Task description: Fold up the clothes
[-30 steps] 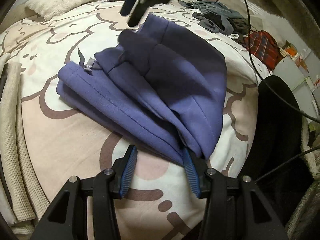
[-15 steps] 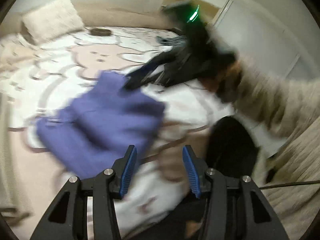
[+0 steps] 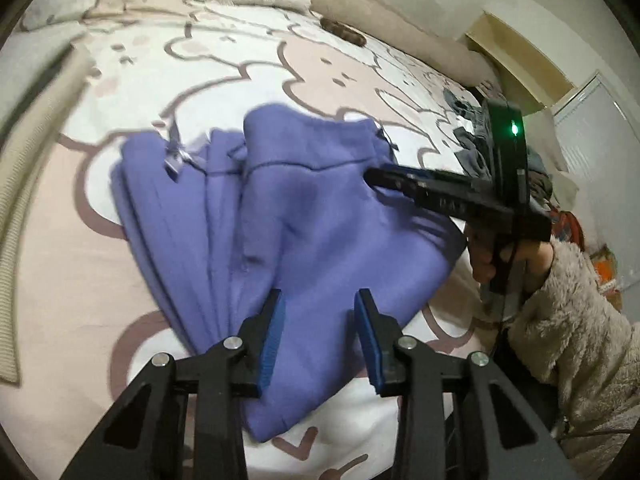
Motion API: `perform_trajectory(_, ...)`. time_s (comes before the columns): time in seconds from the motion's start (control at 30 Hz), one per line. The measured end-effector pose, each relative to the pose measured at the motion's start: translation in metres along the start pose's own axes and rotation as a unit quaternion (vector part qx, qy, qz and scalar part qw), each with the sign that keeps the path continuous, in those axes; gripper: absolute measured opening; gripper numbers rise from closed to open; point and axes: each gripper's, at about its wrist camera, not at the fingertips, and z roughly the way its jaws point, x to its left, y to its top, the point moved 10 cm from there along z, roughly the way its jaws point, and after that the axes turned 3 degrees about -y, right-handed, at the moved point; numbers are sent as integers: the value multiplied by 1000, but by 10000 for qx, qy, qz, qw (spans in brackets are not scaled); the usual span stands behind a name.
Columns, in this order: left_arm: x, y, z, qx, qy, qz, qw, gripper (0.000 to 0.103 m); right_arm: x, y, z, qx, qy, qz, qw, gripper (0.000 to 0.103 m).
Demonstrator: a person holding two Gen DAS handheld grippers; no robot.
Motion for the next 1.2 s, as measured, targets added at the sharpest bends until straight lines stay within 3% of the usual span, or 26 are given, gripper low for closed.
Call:
perform_trajectory(0.2, -37, 28, -21, -362, -12, 466, 9983, 46, -2, 7, -44, -618, 213, 424, 9970, 36)
perform_trajectory(0.27, -37, 36, -12, -325, 212, 653, 9971, 46, 3, 5, -75, -1017, 161, 386, 9939, 36)
perform_trajectory(0.33, -23, 49, 6, -330, 566, 607, 9960, 46, 17, -7, -92, -1127, 138, 282, 9931, 36)
perform_trajectory(0.43, 5, 65, 30, -337, 923, 303, 9947, 46, 43, -35, -98, -1045, 189, 93, 9943, 36)
perform_trajectory(0.5, 26, 65, 42, -321, 1067, 69, 9937, 46, 53, -55, -87, -873, -23, -118, 9961, 36)
perform_trajectory(0.6, 31, 61, 48, -373, 1088, 178, 9932, 46, 50, -76, -60, -471, -397, -273, 9977, 36)
perform_trajectory(0.67, 30, 61, 48, -425, 1180, 394, 9913, 46, 49, -77, -54, -484, -392, -285, 9977, 36)
perform_trajectory(0.83, 26, 66, 30, -601, 1058, 161, 9924, 46, 44, -80, -50, -559, -355, -231, 9975, 36)
perform_trajectory(1.0, -6, 51, -15, -1012, 1592, 821, 9786, 46, 40, -82, -50, -467, -238, 66, 9986, 37)
perform_trajectory(1.2, -23, -7, -11, -509, 2434, 1484, 9571, 46, 41, -81, -53, -389, -168, 74, 9991, 37)
